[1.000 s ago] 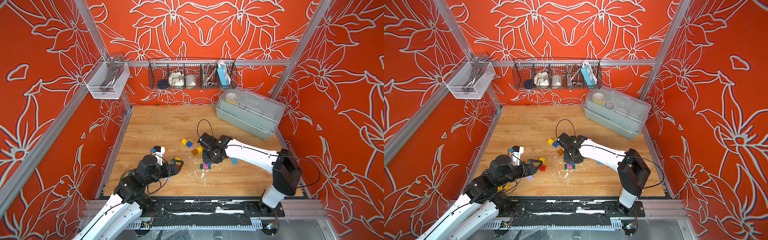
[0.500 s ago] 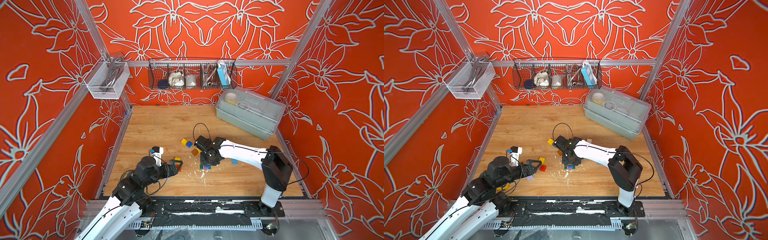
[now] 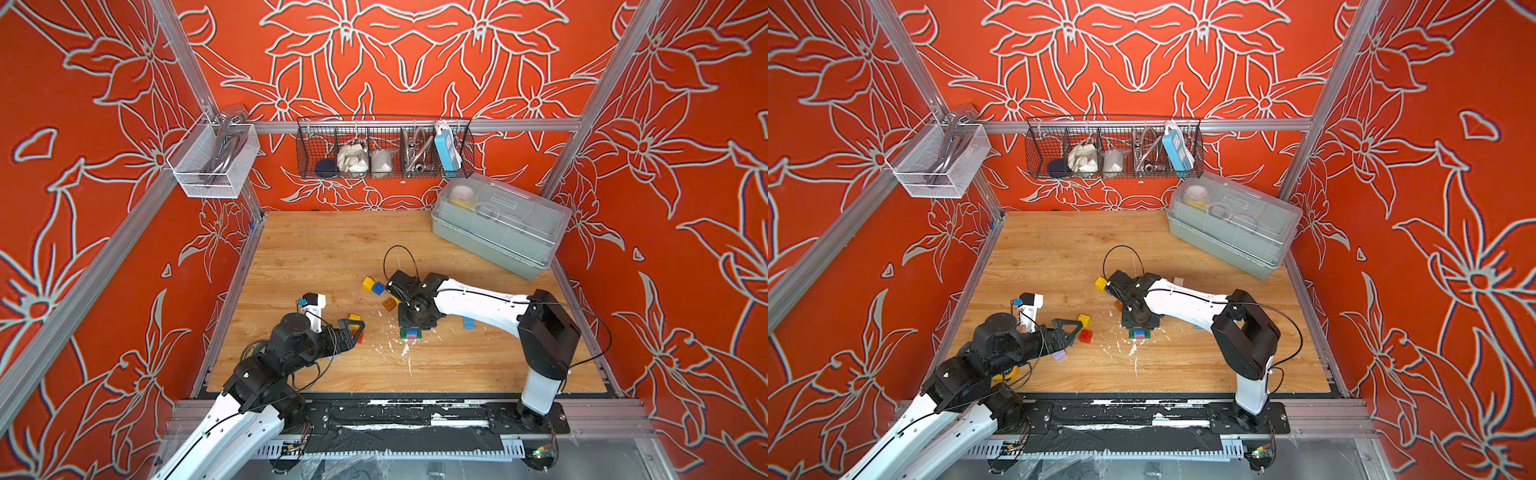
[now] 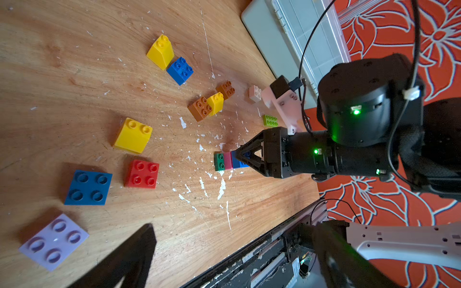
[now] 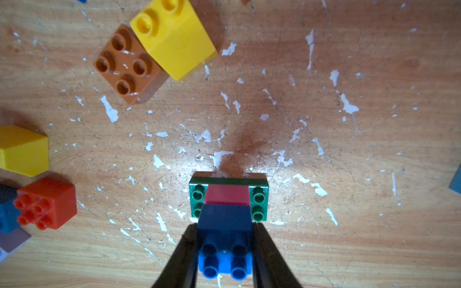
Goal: Assemble the number 1 with lego
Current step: Assemble the lego brick with the lego brick.
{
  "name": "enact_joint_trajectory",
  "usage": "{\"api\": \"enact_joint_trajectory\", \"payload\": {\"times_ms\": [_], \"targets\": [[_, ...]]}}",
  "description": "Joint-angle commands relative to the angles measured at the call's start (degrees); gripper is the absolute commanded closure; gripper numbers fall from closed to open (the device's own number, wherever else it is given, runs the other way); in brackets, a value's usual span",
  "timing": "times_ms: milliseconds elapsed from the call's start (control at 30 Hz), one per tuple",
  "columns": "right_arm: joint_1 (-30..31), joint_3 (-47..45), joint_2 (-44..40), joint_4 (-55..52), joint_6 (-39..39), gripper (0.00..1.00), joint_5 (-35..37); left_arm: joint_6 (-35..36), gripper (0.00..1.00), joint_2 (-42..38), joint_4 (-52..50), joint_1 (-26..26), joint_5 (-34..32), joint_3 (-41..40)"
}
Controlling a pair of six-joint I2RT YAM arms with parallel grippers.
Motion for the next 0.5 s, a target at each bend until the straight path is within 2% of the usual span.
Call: {"api": "enact_joint_trajectory", "payload": {"times_ms": [0,467], "targets": [[0.2,-0.8,3.6,-1.5,0.2,0.81,1.6,0.0,0.02,-1.1,-0.8,0.5,-0.7,-1.1],[-0.1,-2.9,9.4,2.7,0.4,0.85,0.1,-0.3,0.02,-2.0,-1.3,0.7,-1.0,-1.3]]}}
